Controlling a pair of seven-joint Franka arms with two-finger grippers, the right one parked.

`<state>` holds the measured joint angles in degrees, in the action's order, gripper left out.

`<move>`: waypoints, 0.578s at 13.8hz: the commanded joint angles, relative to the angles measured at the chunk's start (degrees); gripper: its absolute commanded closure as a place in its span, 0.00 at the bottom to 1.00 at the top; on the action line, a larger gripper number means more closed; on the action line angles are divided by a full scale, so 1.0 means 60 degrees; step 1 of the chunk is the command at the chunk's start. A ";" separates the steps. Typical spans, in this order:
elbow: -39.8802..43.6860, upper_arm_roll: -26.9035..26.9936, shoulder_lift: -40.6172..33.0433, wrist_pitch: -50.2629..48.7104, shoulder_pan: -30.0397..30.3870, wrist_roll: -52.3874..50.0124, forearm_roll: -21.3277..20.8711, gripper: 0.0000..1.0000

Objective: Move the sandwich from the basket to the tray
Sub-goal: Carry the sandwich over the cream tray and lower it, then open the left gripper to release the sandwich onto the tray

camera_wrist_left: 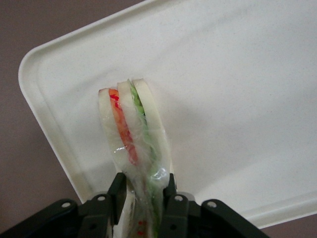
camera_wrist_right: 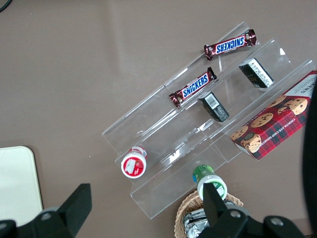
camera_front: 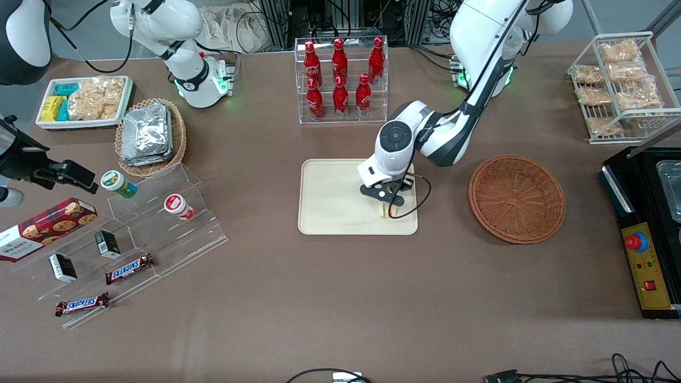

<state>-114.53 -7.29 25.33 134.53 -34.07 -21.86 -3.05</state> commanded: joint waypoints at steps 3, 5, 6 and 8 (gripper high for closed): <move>0.0147 0.0102 0.0086 0.0049 -0.0123 -0.0517 -0.0135 0.00; 0.0191 0.0117 -0.0089 -0.0053 -0.0108 -0.0546 -0.0121 0.00; 0.0221 0.0131 -0.0221 -0.0184 -0.0093 -0.0619 -0.0121 0.00; 0.0352 0.0160 -0.0528 -0.0405 -0.0020 -0.1290 -0.0121 0.00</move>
<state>-113.11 -6.88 24.74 134.24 -34.04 -25.95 -3.06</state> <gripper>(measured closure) 0.000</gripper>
